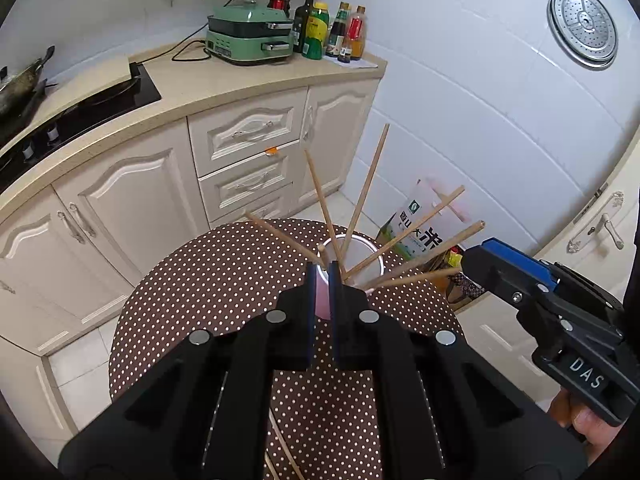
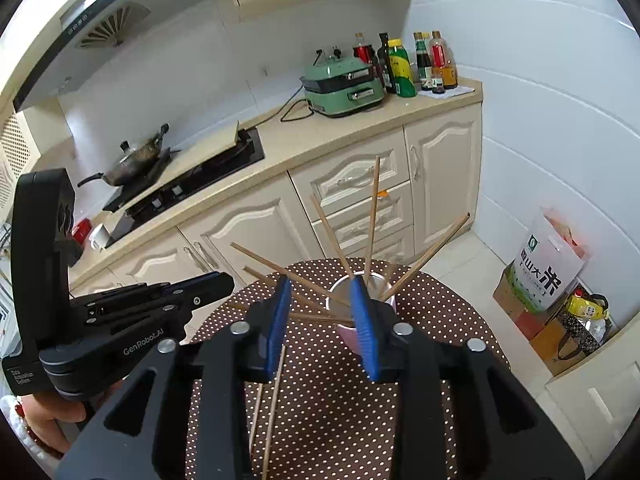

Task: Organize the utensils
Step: 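Lower the chopsticks into the pink cup and open both grippers, then lower the right gripper toward a remaining chopstick while the left gripper approaches another, then close the right gripper on one chopstick while the left gripper grasps the other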

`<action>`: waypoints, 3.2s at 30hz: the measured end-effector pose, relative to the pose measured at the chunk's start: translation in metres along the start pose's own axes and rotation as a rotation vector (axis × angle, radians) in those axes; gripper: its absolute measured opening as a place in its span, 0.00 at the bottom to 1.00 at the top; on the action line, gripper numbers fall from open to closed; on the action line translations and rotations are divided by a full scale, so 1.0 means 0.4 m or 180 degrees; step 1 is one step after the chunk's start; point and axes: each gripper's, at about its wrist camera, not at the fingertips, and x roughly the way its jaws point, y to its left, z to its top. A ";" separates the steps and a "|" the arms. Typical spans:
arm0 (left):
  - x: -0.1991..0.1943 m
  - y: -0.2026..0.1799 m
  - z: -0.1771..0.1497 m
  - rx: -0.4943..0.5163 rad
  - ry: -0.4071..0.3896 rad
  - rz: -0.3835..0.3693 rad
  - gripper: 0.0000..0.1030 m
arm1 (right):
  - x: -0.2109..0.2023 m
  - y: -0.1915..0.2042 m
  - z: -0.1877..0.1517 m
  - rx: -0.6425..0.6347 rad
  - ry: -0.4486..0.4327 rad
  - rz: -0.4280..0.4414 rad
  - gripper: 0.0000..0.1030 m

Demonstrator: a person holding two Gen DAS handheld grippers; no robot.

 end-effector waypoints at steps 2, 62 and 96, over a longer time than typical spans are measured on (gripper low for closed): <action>-0.023 0.001 -0.011 0.0000 -0.0034 0.0012 0.10 | -0.021 0.010 -0.006 0.0007 -0.0043 0.0005 0.34; 0.308 0.277 -0.363 -0.0665 0.1387 0.0594 0.60 | 0.361 0.113 -0.287 -0.0271 0.1559 0.0213 0.37; 0.292 0.435 -0.337 -0.0967 0.1296 0.0728 0.06 | 0.599 0.173 -0.301 -0.0525 0.2300 0.0178 0.08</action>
